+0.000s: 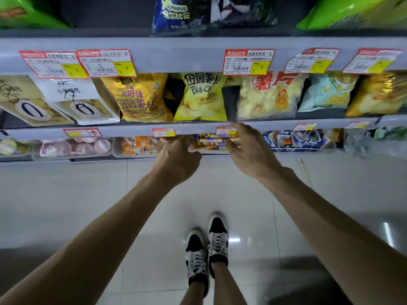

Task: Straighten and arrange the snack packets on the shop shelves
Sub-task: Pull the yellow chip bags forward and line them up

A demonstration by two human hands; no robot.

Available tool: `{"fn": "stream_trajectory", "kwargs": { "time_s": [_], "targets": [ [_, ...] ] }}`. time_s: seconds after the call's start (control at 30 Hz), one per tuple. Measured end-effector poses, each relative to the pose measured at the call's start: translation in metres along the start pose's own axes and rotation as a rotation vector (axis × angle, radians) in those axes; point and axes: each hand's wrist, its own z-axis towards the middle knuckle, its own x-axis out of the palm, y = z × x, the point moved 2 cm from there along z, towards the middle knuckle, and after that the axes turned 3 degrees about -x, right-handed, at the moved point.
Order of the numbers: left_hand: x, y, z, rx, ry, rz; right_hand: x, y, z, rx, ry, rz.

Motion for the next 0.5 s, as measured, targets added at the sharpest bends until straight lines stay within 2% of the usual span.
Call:
{"fn": "stream_trajectory", "kwargs": {
  "time_s": [0.27, 0.5],
  "targets": [
    [0.022, -0.044, -0.044, 0.089, 0.080, 0.141, -0.046, -0.054, -0.051, 0.058, -0.052, -0.221],
    [0.060, -0.110, -0.030, 0.131, 0.012, 0.159, -0.089, -0.128, -0.060, 0.179, -0.097, -0.239]
  ]
}}
